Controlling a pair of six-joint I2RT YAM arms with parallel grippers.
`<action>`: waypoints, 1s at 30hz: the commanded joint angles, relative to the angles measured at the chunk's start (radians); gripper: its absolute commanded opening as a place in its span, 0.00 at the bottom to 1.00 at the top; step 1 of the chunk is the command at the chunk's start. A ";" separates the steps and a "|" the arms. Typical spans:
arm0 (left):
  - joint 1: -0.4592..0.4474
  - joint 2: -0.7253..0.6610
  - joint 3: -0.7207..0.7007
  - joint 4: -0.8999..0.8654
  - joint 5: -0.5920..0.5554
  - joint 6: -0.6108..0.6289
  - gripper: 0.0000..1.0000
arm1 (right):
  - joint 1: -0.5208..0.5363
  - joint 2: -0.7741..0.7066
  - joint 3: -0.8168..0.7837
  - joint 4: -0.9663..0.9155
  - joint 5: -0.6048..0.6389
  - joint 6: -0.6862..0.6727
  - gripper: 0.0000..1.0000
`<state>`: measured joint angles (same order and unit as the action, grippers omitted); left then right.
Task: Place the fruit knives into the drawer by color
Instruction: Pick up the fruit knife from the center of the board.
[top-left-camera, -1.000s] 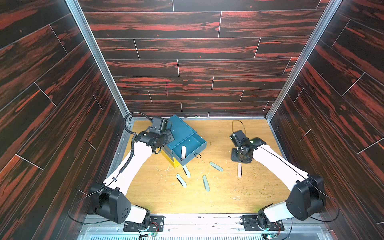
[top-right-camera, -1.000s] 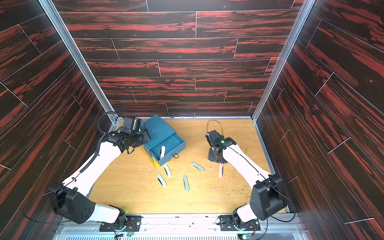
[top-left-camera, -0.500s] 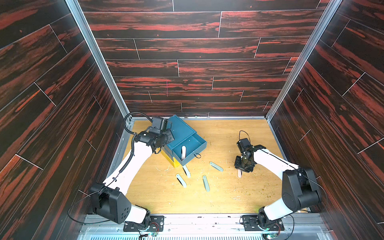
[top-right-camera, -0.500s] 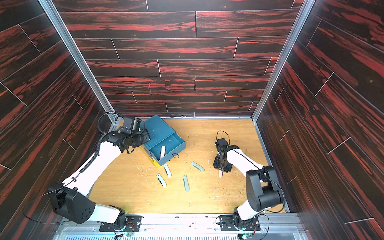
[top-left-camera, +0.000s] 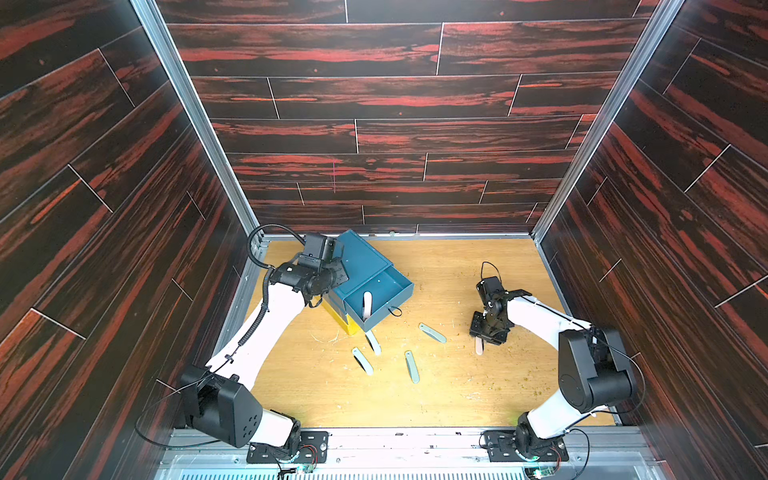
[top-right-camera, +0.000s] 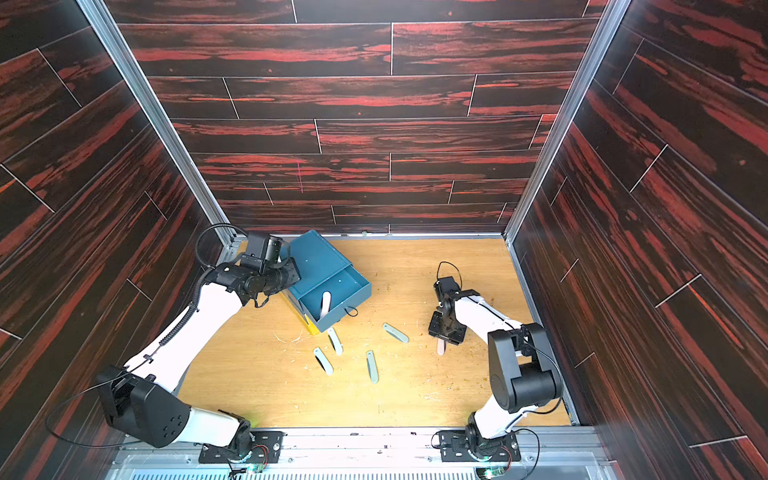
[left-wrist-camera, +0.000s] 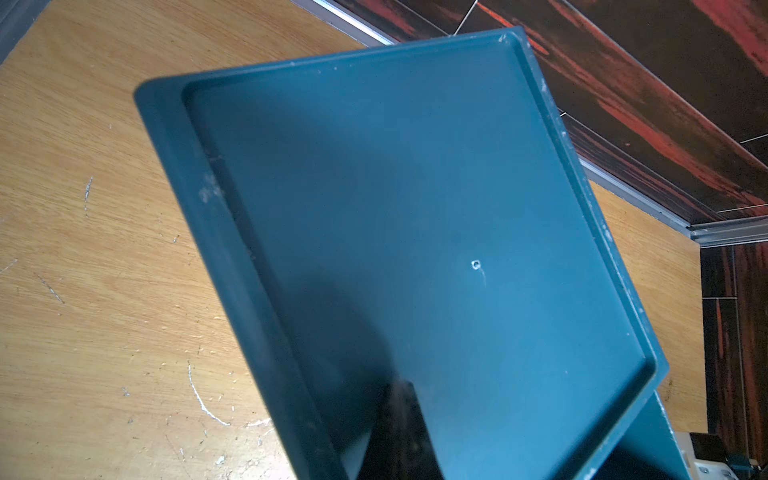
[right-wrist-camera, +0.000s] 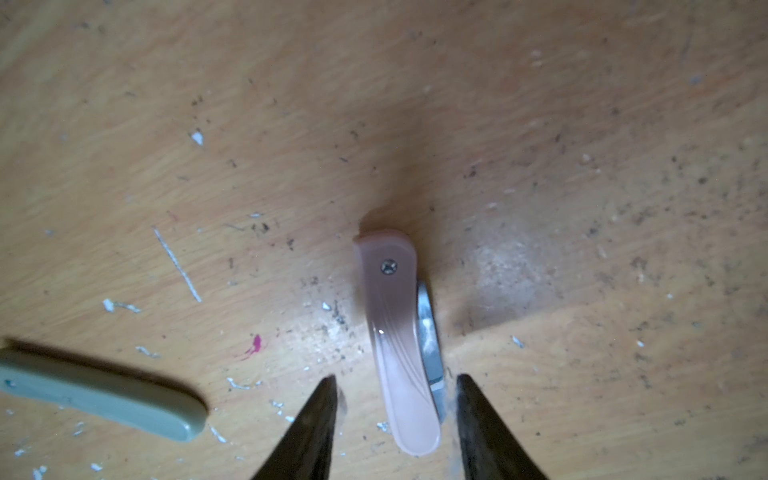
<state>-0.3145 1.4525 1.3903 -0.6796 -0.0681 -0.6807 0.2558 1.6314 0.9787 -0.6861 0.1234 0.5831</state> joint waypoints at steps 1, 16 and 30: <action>-0.003 0.009 -0.005 -0.027 -0.010 0.008 0.00 | -0.006 0.030 -0.011 0.011 -0.023 -0.016 0.50; -0.003 0.001 -0.005 -0.032 -0.015 0.009 0.00 | -0.016 0.069 -0.013 0.010 -0.021 -0.032 0.50; -0.003 0.000 -0.008 -0.031 -0.014 0.008 0.00 | -0.023 0.117 -0.016 0.011 -0.018 -0.060 0.43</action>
<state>-0.3145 1.4525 1.3903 -0.6796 -0.0711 -0.6804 0.2390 1.7000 0.9752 -0.6697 0.1143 0.5365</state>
